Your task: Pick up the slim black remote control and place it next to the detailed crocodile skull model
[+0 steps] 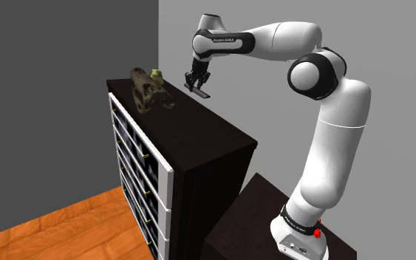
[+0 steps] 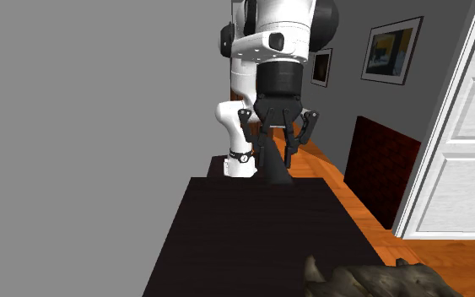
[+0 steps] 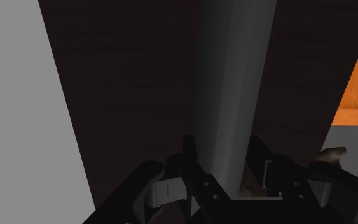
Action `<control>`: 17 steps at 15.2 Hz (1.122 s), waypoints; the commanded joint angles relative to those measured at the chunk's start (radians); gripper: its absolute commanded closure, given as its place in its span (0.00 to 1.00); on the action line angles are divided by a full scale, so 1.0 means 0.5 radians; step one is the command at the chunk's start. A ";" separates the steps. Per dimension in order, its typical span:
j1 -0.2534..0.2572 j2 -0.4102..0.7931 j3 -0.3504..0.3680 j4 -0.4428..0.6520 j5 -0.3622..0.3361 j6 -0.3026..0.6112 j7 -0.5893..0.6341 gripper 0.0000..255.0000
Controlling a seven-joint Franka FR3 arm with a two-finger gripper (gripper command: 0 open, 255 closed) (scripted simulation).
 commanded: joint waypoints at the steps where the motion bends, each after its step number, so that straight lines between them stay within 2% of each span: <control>1: 0.001 -0.006 0.000 -0.063 -0.002 0.058 0.003 1.00; 17: 0.001 0.051 0.002 -0.418 -0.001 0.469 0.017 1.00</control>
